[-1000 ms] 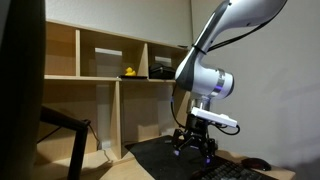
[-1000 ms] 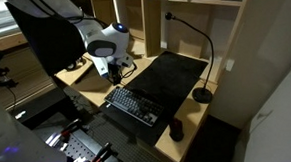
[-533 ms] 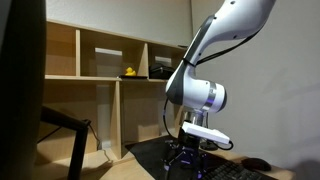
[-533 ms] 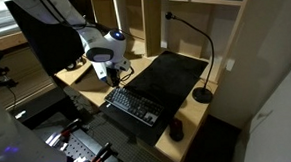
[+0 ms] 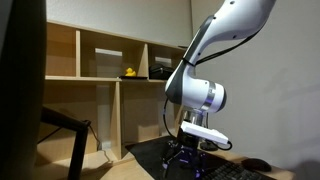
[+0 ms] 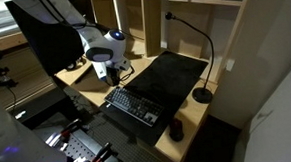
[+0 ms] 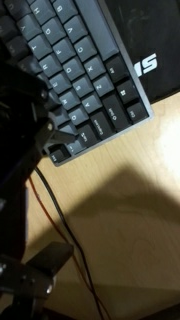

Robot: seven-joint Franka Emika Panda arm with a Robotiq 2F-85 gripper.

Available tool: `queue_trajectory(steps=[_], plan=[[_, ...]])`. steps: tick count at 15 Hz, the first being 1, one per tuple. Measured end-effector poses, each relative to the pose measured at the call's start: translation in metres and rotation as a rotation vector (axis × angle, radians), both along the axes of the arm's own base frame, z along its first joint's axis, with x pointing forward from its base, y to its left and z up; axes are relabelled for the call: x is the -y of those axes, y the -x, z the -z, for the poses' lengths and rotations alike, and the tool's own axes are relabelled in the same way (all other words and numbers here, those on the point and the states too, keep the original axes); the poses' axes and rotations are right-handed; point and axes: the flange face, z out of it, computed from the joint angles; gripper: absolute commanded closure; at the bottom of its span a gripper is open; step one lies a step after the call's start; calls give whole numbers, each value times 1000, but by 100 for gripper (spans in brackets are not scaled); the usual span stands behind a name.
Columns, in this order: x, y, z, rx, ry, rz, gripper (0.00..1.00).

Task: Click the escape key

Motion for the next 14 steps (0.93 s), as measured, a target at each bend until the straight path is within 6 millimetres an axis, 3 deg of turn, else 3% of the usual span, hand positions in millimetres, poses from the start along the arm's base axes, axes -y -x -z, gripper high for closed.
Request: queue_trajectory(steps=[14], plan=[[-3,-5,-4,54,-25,58,0]])
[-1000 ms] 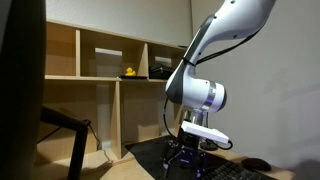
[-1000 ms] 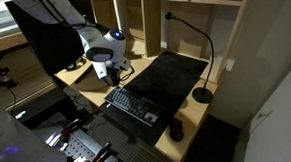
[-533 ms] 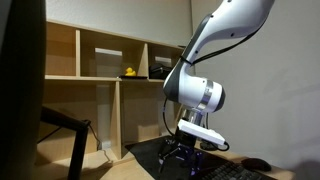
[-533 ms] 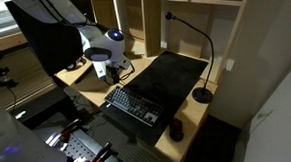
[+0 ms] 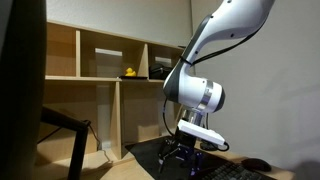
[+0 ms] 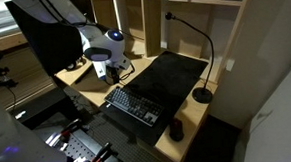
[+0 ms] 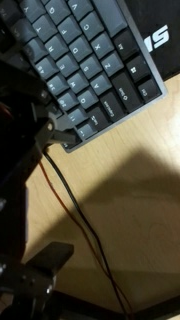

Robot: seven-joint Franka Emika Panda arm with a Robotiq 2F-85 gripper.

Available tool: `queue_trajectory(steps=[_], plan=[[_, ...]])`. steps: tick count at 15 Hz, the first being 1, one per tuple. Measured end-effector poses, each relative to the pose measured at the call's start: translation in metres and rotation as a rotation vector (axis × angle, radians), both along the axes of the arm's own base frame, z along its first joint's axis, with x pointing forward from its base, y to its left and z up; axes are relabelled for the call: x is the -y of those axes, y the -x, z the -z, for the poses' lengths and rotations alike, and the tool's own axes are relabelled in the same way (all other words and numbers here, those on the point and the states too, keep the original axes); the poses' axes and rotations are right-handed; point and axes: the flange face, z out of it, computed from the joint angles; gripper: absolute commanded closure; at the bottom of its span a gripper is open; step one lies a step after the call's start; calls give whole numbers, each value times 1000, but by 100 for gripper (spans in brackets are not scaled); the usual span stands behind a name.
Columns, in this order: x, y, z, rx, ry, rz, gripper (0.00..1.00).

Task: Click the escape key

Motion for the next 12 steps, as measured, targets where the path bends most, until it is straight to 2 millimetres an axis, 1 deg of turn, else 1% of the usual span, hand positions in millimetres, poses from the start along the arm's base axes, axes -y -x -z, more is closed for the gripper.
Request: queue_trajectory(steps=[9,10,11,12], plan=[[2,-2,-2,15,21,13,0],[2,0,-6,-3,30,10,0],[1,3,-19,-19,35,7,0],[-1,8,-37,-33,35,1,0]])
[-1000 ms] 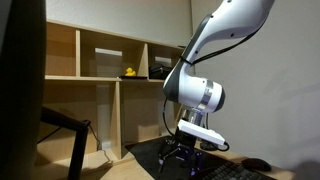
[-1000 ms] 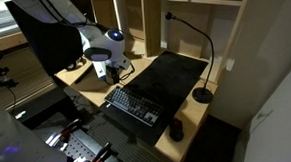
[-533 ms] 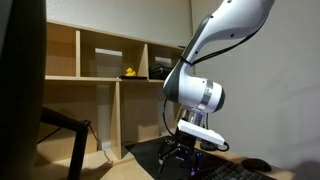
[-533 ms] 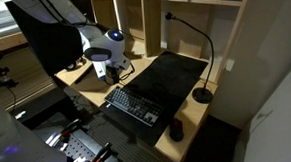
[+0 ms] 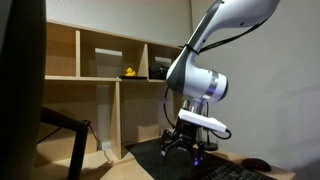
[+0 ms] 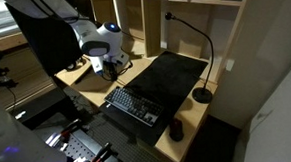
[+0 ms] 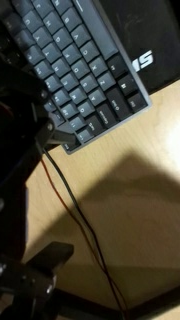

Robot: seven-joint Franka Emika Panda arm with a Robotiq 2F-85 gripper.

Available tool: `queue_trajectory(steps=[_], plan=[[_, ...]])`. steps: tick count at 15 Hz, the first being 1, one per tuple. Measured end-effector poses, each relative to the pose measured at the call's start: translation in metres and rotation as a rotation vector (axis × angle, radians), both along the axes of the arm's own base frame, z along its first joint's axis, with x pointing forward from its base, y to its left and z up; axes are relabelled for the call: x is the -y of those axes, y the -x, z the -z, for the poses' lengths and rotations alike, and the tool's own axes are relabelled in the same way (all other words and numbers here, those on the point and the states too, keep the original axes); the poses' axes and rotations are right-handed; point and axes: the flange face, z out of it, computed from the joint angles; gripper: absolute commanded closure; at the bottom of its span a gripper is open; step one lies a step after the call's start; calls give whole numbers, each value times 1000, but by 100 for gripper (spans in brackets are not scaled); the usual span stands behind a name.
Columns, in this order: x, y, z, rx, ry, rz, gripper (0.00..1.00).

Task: Click the escape key

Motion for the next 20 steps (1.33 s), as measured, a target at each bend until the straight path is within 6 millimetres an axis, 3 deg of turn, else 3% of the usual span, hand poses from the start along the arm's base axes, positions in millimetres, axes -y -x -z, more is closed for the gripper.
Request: queue_trajectory(steps=[4,6,14,20], plan=[[-7,21,-75,-7,-23,2,0],[-8,27,-97,12,-32,15,0],[-9,46,-88,-182,26,49,0],[-3,29,-96,-45,27,111,0]])
